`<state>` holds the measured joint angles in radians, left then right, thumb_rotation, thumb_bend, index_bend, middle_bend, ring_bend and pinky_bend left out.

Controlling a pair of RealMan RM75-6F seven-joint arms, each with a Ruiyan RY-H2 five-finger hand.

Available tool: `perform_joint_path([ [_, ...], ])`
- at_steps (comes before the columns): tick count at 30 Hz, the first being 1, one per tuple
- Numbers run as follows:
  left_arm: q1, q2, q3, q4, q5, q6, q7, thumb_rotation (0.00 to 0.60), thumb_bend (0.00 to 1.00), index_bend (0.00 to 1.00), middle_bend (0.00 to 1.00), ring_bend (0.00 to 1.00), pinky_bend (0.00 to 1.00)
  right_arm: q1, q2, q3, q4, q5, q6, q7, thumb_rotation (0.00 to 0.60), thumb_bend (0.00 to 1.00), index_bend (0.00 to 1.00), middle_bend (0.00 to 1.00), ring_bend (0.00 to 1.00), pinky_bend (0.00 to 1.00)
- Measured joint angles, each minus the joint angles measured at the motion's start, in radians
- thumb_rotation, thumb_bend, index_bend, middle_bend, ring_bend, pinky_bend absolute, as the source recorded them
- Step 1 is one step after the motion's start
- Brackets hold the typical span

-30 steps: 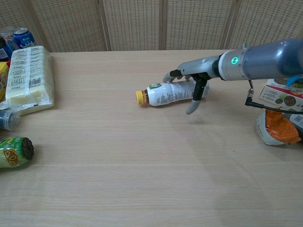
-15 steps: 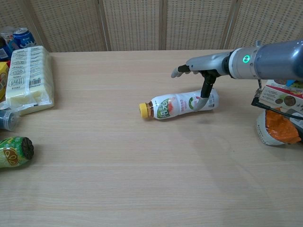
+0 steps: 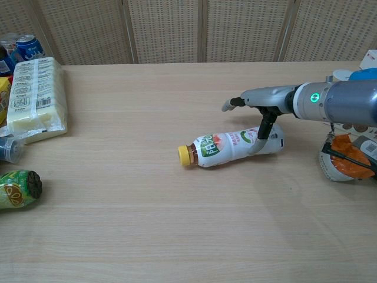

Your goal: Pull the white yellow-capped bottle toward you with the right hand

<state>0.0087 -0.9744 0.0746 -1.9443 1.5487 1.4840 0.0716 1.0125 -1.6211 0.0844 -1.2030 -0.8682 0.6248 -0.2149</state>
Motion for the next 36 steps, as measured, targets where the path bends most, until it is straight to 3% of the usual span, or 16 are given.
perform_joint_path([
  [4,0.007,0.006,0.002,-0.001,0.002,0.008,-0.001,0.6,0.31,0.19,0.09,0.0,0.0,-0.021,-0.007,0.002,0.003,-0.017,0.012,0.015,0.6,0.1,0.0,0.05,0.0,0.0],
  [8,0.013,0.011,0.003,0.001,0.005,0.016,-0.006,0.6,0.31,0.19,0.09,0.0,0.0,-0.041,-0.017,0.004,0.005,-0.035,0.028,0.025,0.6,0.1,0.01,0.15,0.0,0.0],
  [11,0.015,0.011,0.004,0.003,0.008,0.017,-0.009,0.6,0.31,0.19,0.09,0.0,0.0,-0.055,-0.028,0.005,0.009,-0.048,0.043,0.027,0.6,0.11,0.1,0.25,0.0,0.01],
  [14,0.017,0.01,0.005,0.007,0.009,0.019,-0.015,0.6,0.31,0.19,0.09,0.0,0.0,-0.071,-0.044,0.002,0.018,-0.06,0.056,0.029,0.6,0.11,0.2,0.36,0.0,0.1],
  [17,0.019,0.012,0.004,0.009,0.008,0.021,-0.025,0.6,0.31,0.19,0.09,0.0,0.0,-0.086,-0.062,0.001,0.027,-0.083,0.074,0.036,0.6,0.12,0.36,0.55,0.1,0.31],
  [19,0.02,0.014,0.003,0.011,0.008,0.024,-0.031,0.6,0.31,0.19,0.09,0.0,0.0,-0.094,-0.072,0.001,0.033,-0.109,0.089,0.043,0.6,0.12,0.47,0.69,0.24,0.45],
  [22,0.021,0.015,0.001,0.014,0.01,0.026,-0.034,0.6,0.31,0.19,0.09,0.0,0.0,-0.106,-0.085,0.007,0.038,-0.148,0.117,0.054,0.6,0.12,0.56,0.8,0.35,0.56],
  [28,0.024,0.015,0.002,0.018,0.012,0.028,-0.047,0.6,0.31,0.19,0.1,0.0,0.0,-0.129,-0.116,0.024,0.054,-0.202,0.154,0.082,0.6,0.13,0.66,0.92,0.51,0.72],
  [36,0.025,0.01,-0.002,0.024,0.012,0.027,-0.051,0.6,0.31,0.16,0.1,0.0,0.0,-0.135,-0.05,0.072,-0.024,-0.232,0.189,0.088,0.6,0.13,0.72,1.0,0.61,0.79],
])
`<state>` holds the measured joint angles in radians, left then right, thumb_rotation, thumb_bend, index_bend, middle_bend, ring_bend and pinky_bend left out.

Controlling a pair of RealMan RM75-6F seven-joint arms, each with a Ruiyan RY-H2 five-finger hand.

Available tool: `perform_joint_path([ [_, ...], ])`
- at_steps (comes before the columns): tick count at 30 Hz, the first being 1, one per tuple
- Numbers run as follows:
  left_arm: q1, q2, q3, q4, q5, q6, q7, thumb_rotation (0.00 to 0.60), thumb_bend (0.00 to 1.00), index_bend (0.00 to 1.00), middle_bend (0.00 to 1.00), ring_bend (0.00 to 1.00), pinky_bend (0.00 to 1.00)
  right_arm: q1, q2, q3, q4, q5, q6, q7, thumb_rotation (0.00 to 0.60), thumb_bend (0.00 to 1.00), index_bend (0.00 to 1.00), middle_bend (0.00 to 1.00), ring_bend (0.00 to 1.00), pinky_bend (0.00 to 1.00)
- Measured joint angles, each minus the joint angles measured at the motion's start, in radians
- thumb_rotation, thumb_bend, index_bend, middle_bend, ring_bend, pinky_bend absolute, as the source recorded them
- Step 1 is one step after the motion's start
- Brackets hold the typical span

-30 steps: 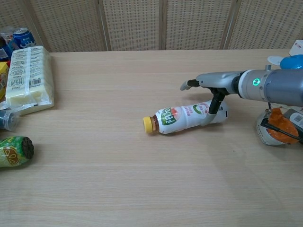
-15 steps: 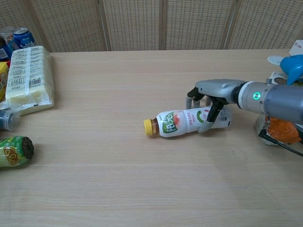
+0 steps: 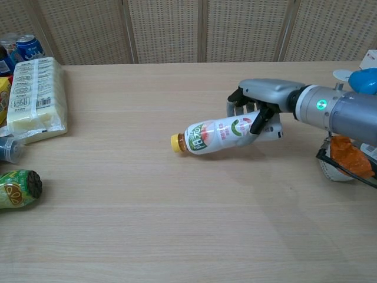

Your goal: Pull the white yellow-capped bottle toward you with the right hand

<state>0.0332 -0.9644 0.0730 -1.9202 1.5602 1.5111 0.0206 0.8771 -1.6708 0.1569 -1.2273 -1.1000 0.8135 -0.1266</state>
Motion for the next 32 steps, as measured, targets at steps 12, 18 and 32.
perform_joint_path([
  [12,-0.009,-0.018,0.0,-0.002,0.007,-0.017,0.01,0.6,0.31,0.15,0.1,0.0,0.0,0.005,0.24,0.133,-0.271,0.061,-0.006,0.022,0.6,0.12,0.72,1.0,0.62,0.8],
  [18,0.006,-0.019,0.012,-0.005,0.024,0.001,0.009,0.6,0.31,0.15,0.1,0.0,0.0,0.014,0.374,0.229,-0.411,0.114,-0.003,0.051,0.6,0.12,0.72,1.0,0.62,0.8],
  [32,0.038,-0.013,0.034,0.002,0.057,0.038,-0.008,0.6,0.31,0.14,0.11,0.0,0.0,0.094,0.569,0.374,-0.617,0.353,0.036,0.031,0.6,0.11,0.73,1.0,0.62,0.8],
])
